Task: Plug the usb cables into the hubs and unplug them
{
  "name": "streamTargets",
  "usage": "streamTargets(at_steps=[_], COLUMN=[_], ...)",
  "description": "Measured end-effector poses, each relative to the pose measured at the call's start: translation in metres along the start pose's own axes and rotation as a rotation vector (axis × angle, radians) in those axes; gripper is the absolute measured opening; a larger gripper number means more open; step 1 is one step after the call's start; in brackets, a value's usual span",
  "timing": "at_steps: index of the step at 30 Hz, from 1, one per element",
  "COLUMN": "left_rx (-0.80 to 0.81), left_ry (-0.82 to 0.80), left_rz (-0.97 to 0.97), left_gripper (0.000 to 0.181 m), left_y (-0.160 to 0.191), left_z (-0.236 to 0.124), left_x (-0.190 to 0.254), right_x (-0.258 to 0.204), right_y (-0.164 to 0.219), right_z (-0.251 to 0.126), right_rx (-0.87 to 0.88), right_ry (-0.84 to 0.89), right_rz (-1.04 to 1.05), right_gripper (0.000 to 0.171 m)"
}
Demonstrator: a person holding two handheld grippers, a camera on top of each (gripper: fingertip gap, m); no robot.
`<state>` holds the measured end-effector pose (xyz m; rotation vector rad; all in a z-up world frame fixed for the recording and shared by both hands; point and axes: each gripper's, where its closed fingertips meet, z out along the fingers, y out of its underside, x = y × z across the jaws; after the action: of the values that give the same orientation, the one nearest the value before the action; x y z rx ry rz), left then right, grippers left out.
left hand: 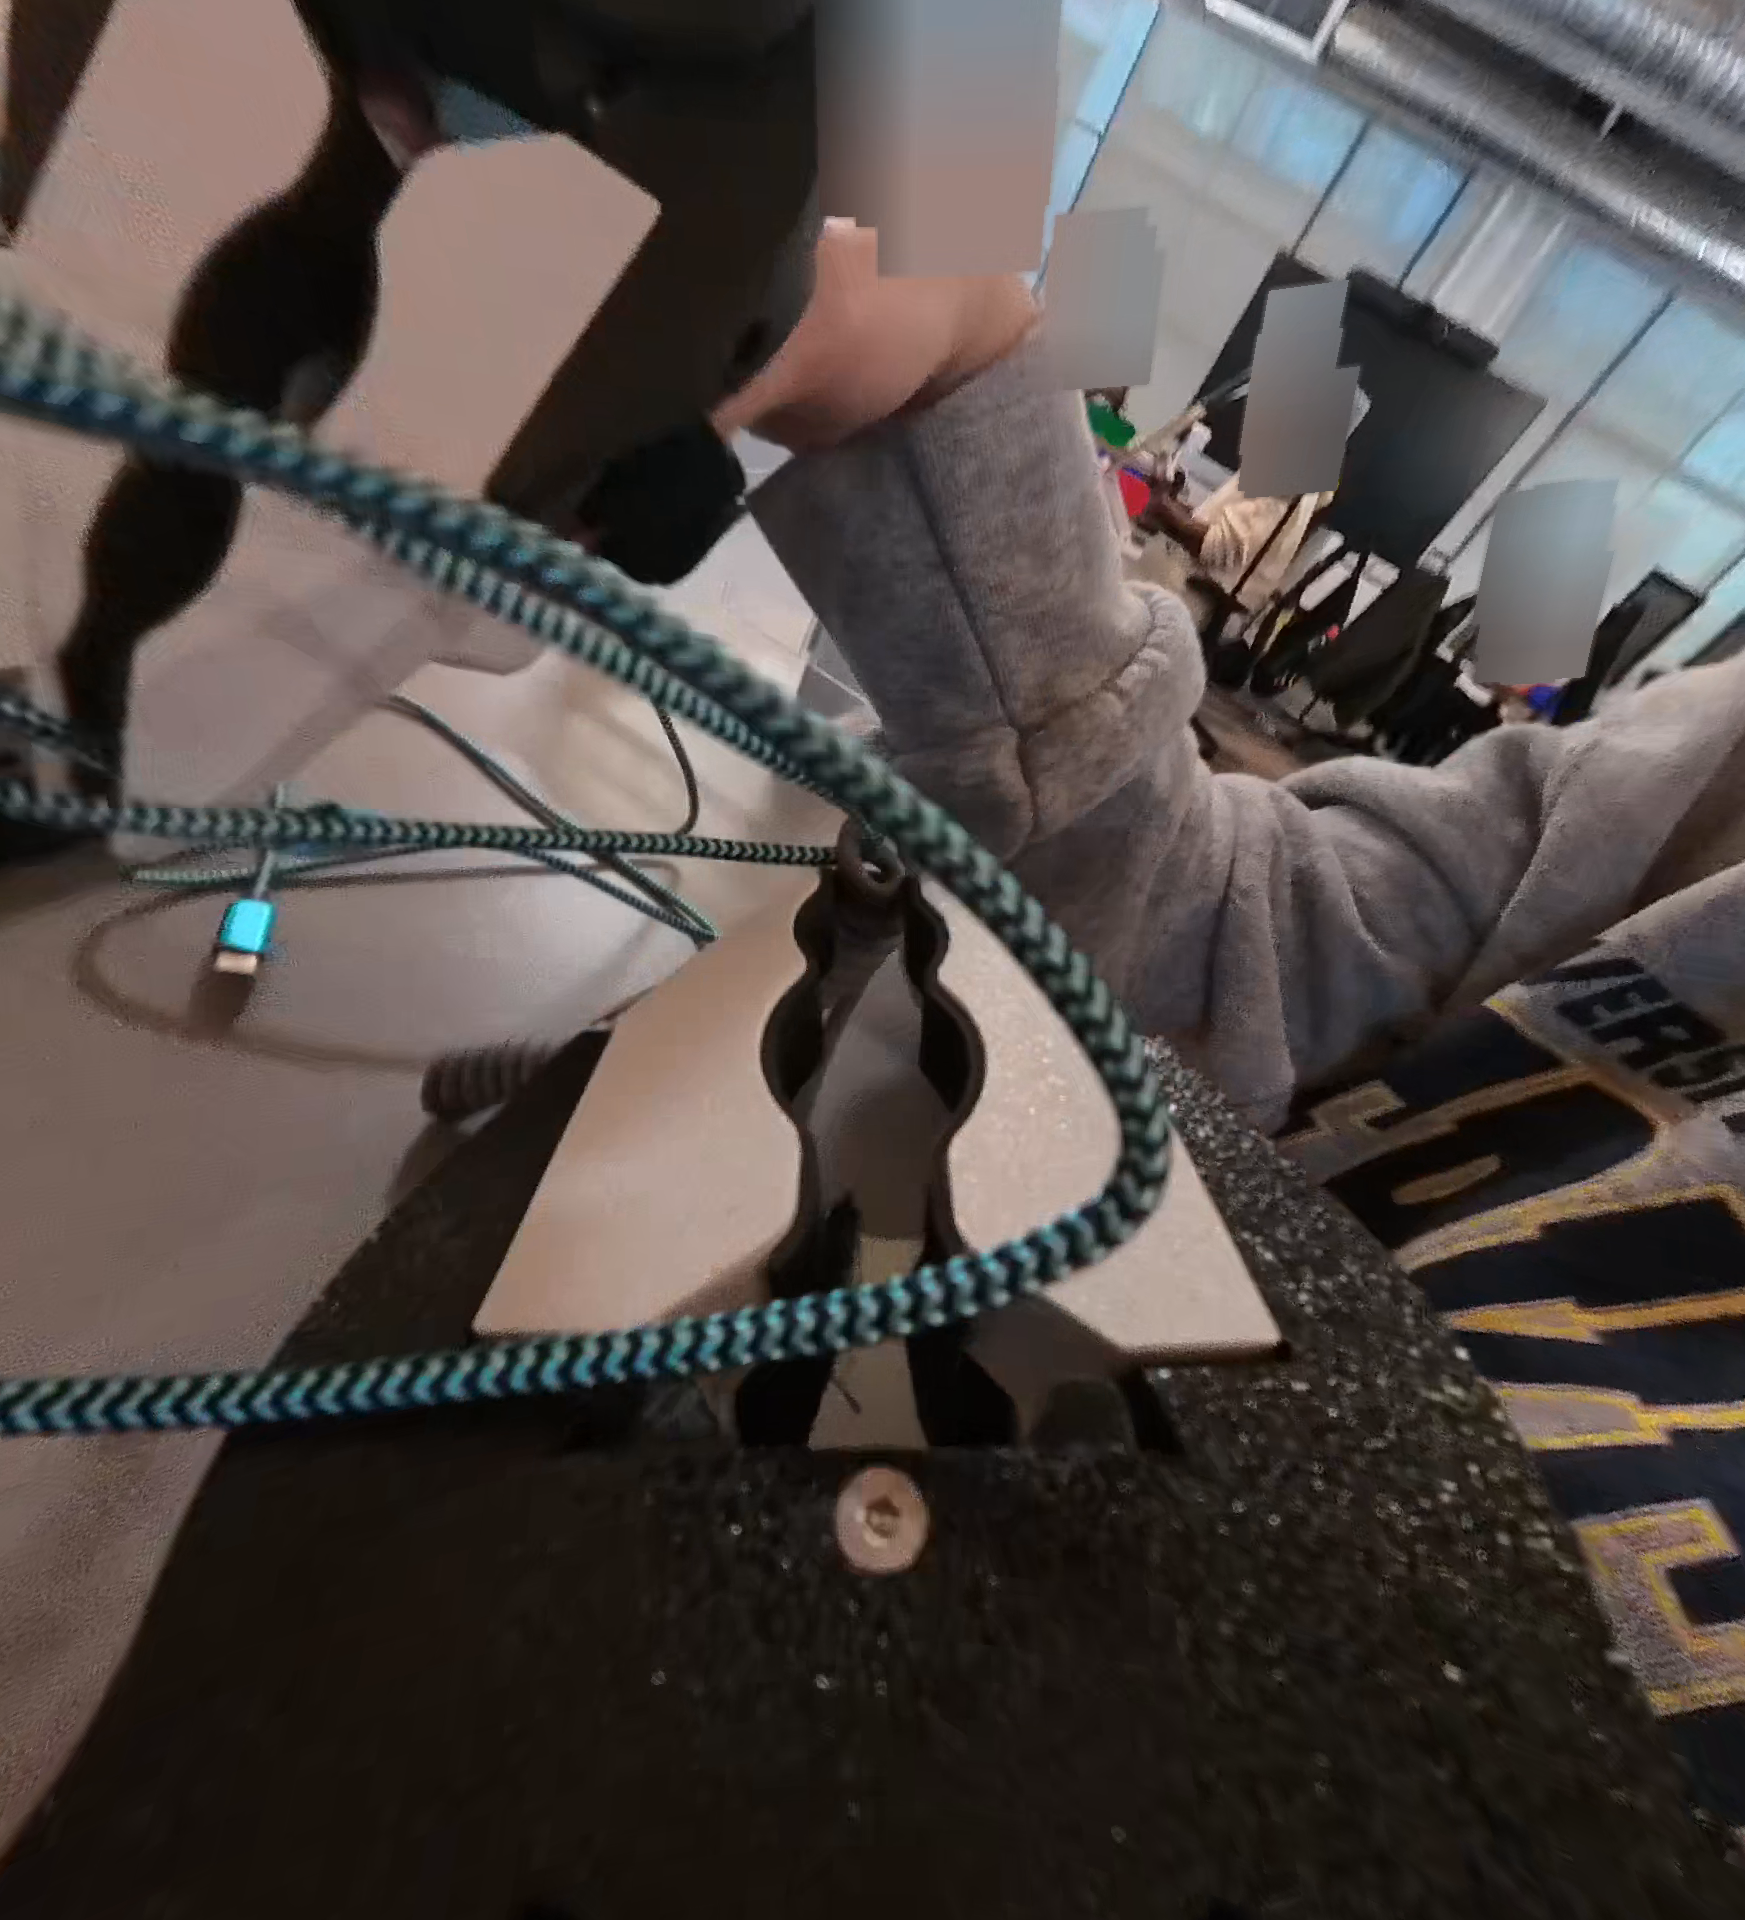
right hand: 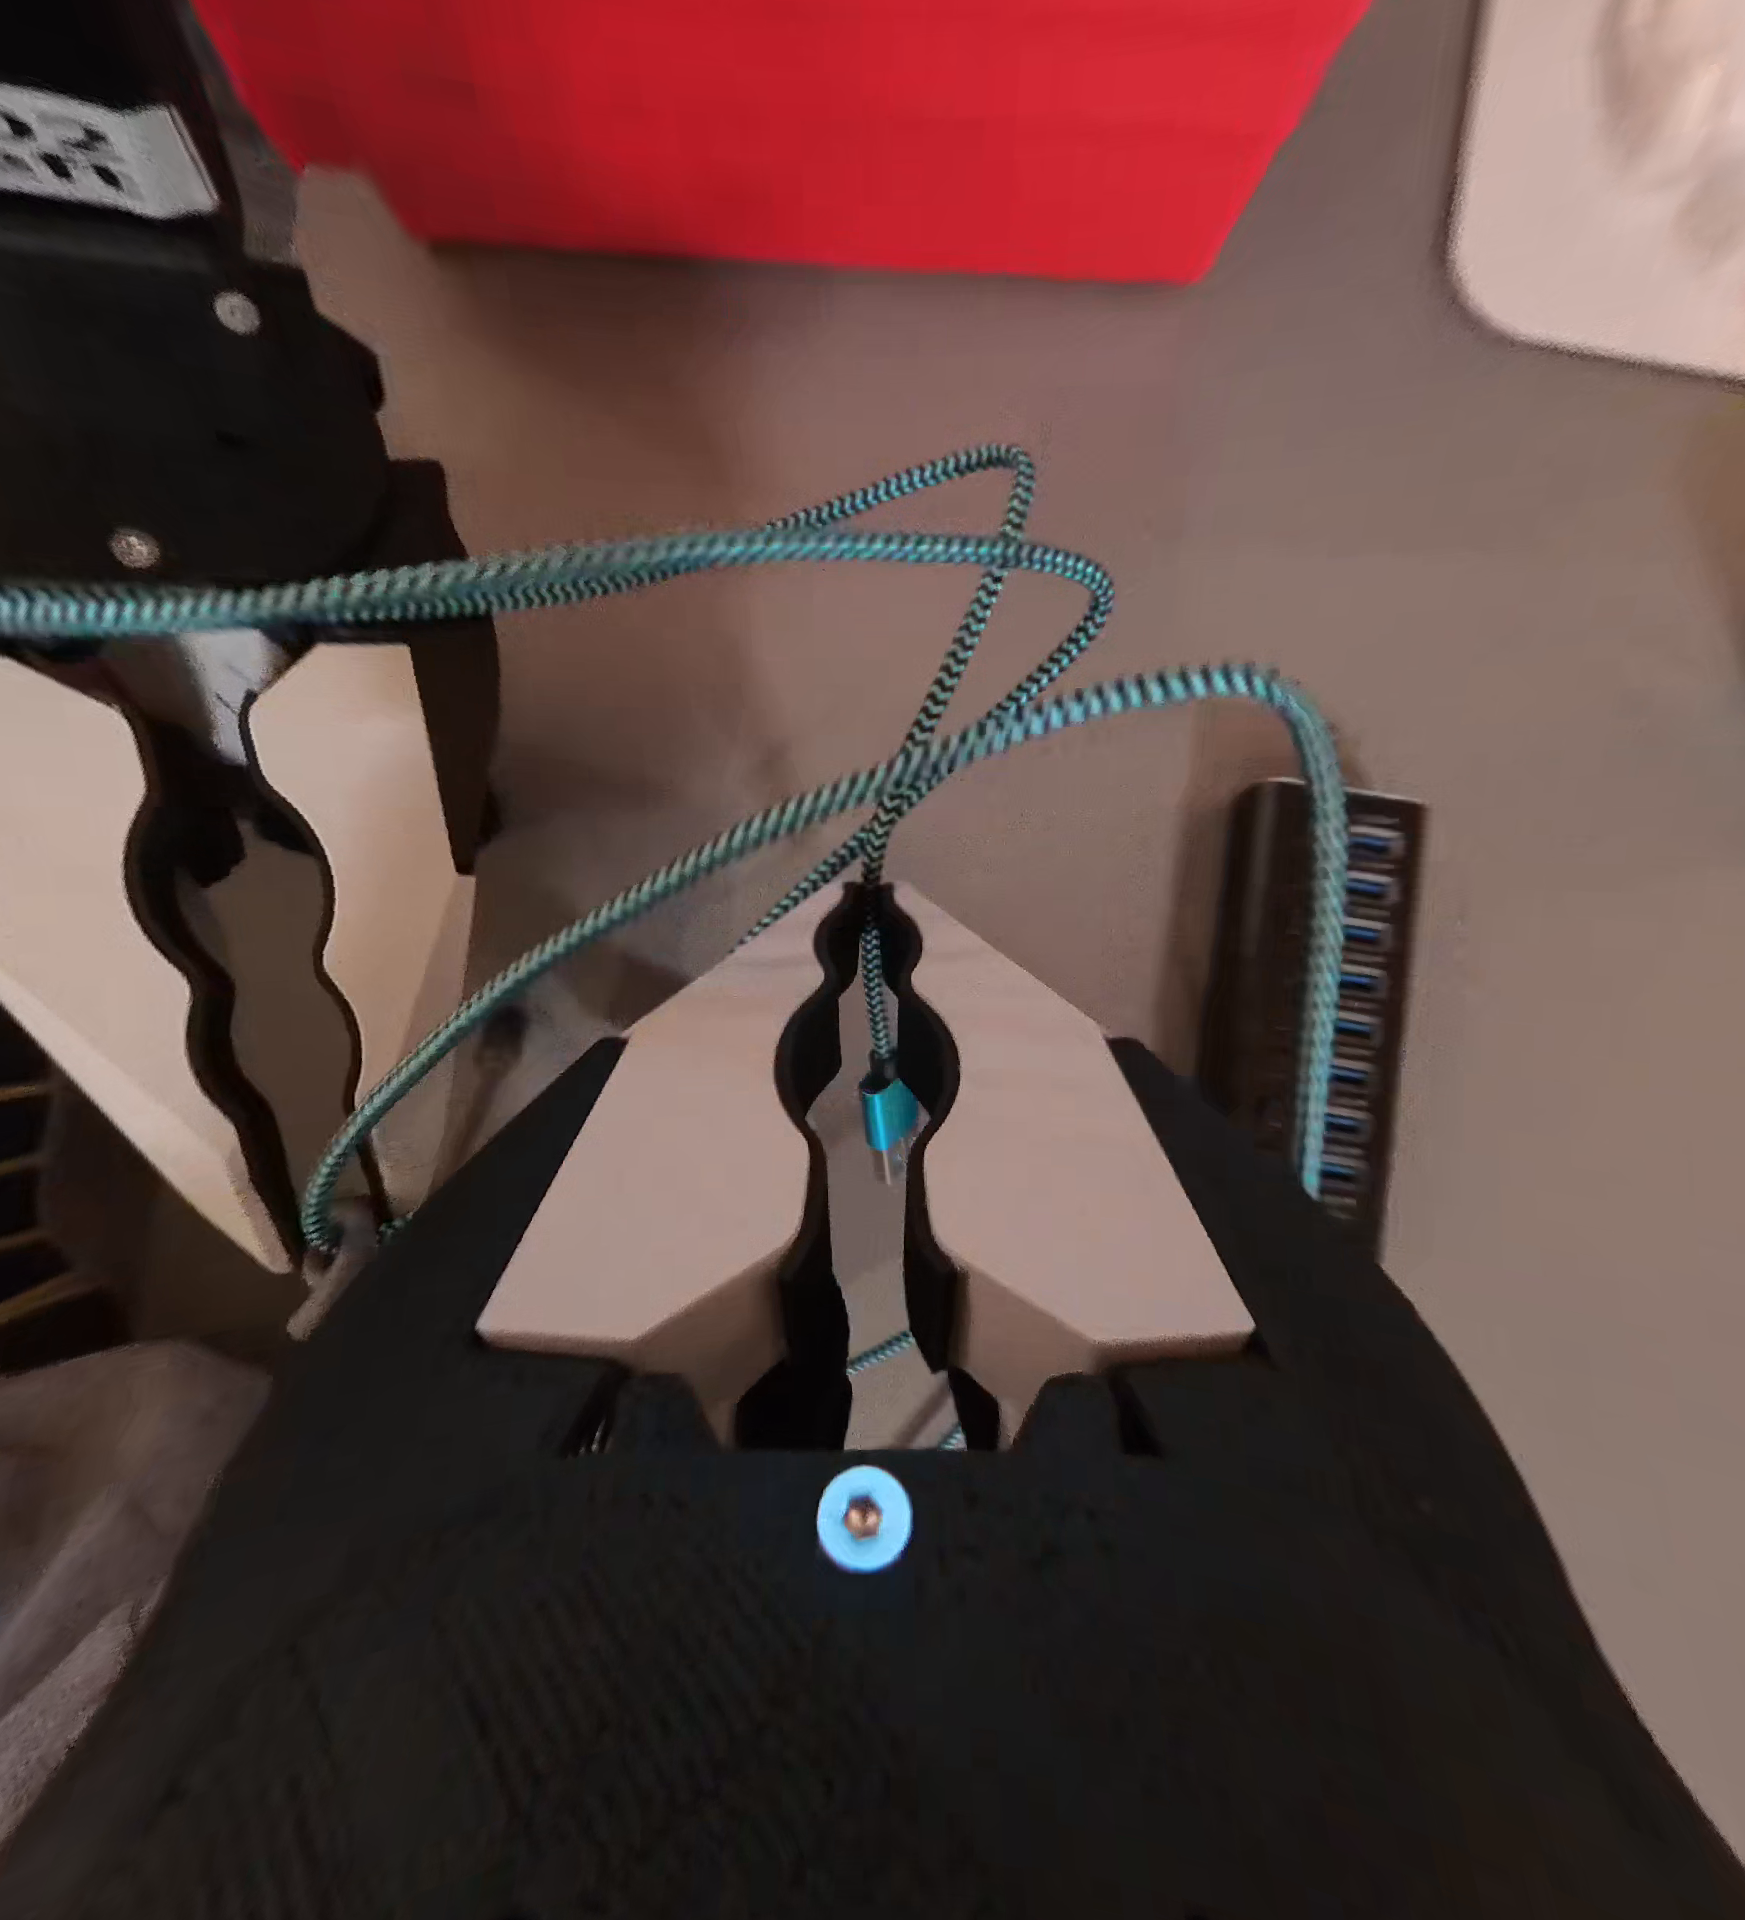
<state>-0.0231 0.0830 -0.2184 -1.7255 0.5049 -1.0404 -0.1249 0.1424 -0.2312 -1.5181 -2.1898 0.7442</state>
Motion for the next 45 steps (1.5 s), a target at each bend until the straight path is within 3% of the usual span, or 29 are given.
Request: streamTargets(at_steps=[1,3,4,5,7,11,14,15,18,21,25,29,33,36,39,45], left_rx=[0.02,0.064,0.084,0.109,0.146,0.177,0.223,0.238,0.277,0.27,0.272,0.291,0.261,0.167,0.081,-0.006], left_ry=[-0.014,-0.048,-0.062,-0.069,-0.092,-0.102,-0.137,-0.151,-0.169,-0.161,-0.162,-0.11,-0.09,-0.149,-0.264,-0.425], left_rz=[-0.022,-0.062,-0.073,-0.082,-0.107,-0.102,-0.125,-0.139,-0.173,-0.178,-0.173,-0.205,-0.17,-0.022,0.157,0.38], left_gripper=[0.01,0.01,0.01,0.009,0.01,0.009,0.009,0.009,0.009,0.009,0.009,0.009,0.009,0.009,0.009,0.009], left_y=[0.001,0.0,-0.001,-0.003,-0.007,-0.007,-0.008,-0.009,-0.012,-0.013,-0.014,-0.015,-0.014,-0.006,-0.002,0.002], left_z=[-0.004,-0.013,-0.017,-0.021,-0.028,-0.033,-0.035,-0.037,-0.044,-0.046,-0.049,-0.051,-0.053,-0.052,-0.049,-0.047], left_x=[0.0,-0.004,-0.007,-0.01,-0.017,-0.023,-0.03,-0.033,-0.038,-0.038,-0.036,-0.031,-0.029,-0.031,-0.033,-0.037], right_x=[-0.003,-0.013,-0.023,-0.026,-0.023,-0.052,-0.06,-0.058,-0.083,-0.096,-0.093,-0.085,-0.079,-0.075,-0.089,-0.076], right_y=[0.001,-0.001,-0.002,-0.003,-0.001,0.003,0.02,0.024,0.021,0.023,0.011,0.021,0.016,0.016,-0.006,-0.01], right_z=[0.006,0.01,0.008,0.003,-0.01,-0.029,-0.035,-0.041,-0.046,-0.031,-0.036,-0.024,-0.05,-0.059,-0.049,-0.023], right_rx=[-0.014,0.003,0.026,0.057,0.13,0.358,0.45,0.501,0.598,0.512,0.521,0.348,0.511,0.48,0.505,0.277], right_ry=[-0.001,-0.032,-0.077,-0.074,0.014,0.002,0.132,0.245,0.366,0.481,0.598,0.705,0.663,0.64,0.536,0.674], right_rz=[0.012,0.073,0.117,0.16,0.248,0.341,0.406,0.388,0.284,0.166,0.123,0.029,0.114,0.104,0.093,-0.028], right_gripper=[0.005,0.044,0.056,0.058,0.049,0.033,0.052,0.051,0.045,0.043,0.035,0.031,0.027,0.027,0.027,0.015])
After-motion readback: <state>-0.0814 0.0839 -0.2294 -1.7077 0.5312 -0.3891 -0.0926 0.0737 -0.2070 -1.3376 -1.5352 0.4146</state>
